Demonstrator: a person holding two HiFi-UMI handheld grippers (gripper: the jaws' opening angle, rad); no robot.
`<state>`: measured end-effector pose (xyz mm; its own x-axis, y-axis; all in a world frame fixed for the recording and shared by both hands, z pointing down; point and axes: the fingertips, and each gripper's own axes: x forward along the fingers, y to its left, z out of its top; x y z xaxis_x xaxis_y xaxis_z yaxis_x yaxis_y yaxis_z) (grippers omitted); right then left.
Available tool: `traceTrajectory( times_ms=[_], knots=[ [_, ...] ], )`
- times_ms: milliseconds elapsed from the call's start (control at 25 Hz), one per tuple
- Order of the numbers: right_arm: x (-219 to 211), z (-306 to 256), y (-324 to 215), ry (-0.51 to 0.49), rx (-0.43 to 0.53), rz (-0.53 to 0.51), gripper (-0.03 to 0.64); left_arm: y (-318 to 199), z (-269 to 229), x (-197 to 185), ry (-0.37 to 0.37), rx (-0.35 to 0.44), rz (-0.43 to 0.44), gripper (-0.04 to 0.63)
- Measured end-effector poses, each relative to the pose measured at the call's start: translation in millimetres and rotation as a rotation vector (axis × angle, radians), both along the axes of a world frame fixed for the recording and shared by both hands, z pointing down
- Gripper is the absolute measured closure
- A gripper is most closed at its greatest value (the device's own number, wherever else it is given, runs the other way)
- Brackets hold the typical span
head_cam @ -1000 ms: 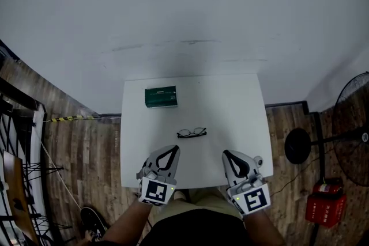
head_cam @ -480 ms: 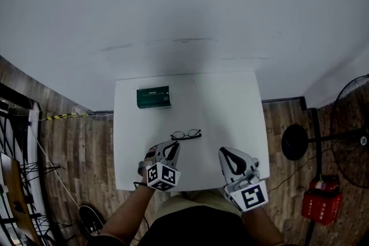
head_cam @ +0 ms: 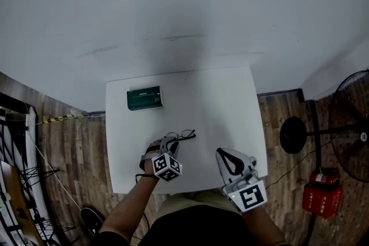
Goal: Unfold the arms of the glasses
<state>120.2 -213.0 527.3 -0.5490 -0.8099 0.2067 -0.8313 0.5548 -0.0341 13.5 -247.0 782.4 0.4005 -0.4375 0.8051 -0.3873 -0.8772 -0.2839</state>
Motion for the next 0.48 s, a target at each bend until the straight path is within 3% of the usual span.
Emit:
traceTrajectory(
  times_ms=[480],
  knots=[
    [10.8,12.7,-6.7,-0.015,-0.032,0.014,0.617,-12.0,40.1,13.0,-0.197,-0.051,0.115,0.518]
  ],
)
